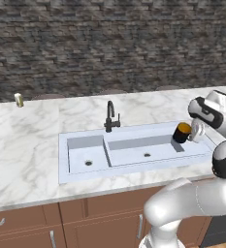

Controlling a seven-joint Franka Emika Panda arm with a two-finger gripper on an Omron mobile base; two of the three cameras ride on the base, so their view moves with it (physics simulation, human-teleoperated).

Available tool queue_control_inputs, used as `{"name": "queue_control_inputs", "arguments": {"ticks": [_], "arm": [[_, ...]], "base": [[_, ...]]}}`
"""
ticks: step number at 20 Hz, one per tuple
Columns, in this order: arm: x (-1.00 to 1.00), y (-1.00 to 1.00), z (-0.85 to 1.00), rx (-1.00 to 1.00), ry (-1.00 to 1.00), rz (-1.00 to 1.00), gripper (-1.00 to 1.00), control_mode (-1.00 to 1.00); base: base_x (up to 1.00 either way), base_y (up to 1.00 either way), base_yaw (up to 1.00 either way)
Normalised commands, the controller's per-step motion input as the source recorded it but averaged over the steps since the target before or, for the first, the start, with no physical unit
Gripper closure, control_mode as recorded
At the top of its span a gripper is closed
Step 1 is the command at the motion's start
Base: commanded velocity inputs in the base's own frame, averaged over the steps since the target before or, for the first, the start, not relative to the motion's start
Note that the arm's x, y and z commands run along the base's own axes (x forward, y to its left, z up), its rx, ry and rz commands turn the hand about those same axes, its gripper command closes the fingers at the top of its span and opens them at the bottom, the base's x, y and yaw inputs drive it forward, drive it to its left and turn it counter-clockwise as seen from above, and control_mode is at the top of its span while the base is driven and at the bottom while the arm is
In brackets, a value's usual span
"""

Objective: Pick the mug and place it in the sink. Pick the bowl and place it in the open cabinet and then close the cabinet.

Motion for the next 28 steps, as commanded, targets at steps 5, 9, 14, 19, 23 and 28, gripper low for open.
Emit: {"name": "queue_control_inputs", "arguments": {"ticks": [5, 9, 14, 19, 23, 28], "arm": [[0.20, 0.22, 0.01, -0.03, 0.06, 0.36, 1.00, -1.00], [0.39, 0.43, -0.02, -0.14, 0.11, 0.08, 1.00, -1.00], [0.38, 0.27, -0.05, -0.08, 0.00, 0.00, 1.00, -1.00], [0.32, 0.06, -0.14, 0.00, 0.00, 0.00, 1.00, -1.00], [0.16, 0.00, -0.28, 0.01, 0.00, 0.05, 1.00, -1.00], [0.12, 0.00, -0.29, 0.03, 0.00, 0.08, 1.00, -1.00]], "base": [[0.00, 0.00, 0.00], [0.00, 0.00, 0.00], [0.00, 0.00, 0.00], [0.00, 0.00, 0.00], [0.00, 0.00, 0.00], [0.00, 0.00, 0.00]]}}
